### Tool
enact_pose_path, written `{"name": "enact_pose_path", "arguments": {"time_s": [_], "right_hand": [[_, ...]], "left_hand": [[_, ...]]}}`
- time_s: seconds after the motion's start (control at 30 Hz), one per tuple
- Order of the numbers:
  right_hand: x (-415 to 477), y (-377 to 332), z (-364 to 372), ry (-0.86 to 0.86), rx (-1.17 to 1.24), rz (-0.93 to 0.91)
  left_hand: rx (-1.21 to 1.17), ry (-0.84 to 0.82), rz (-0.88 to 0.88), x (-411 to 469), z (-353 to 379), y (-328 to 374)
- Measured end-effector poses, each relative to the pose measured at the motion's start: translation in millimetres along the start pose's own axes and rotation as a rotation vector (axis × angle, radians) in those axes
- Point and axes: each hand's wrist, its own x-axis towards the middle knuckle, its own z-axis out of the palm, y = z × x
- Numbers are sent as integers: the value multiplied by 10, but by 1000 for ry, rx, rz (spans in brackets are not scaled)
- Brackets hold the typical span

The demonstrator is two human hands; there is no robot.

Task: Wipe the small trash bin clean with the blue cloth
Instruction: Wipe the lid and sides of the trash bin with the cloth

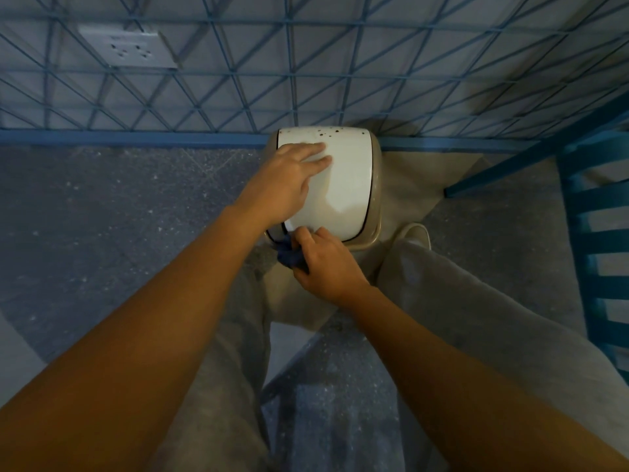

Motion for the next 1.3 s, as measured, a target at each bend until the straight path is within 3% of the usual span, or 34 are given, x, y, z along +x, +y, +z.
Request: {"name": "enact_pose_path", "arguments": {"time_s": [0.3,0.53,0.8,0.97,1.3], "right_hand": [[102,-95,-80,78,-39,-54],[-39,74,-49,-86,-155,-45],[103,5,-85,-58,-133,-81],[-83,119,-123,-123,-144,-29],[-345,204,-212,33,-123,179]], "left_hand": [[-82,-38,-42,63,-96,-19],[-97,-75,-51,62,-142,-48],[-89,-71,-53,58,-131,-49],[-74,-80,-61,45,-125,-47],[-65,-63,-81,29,-125,1]]}}
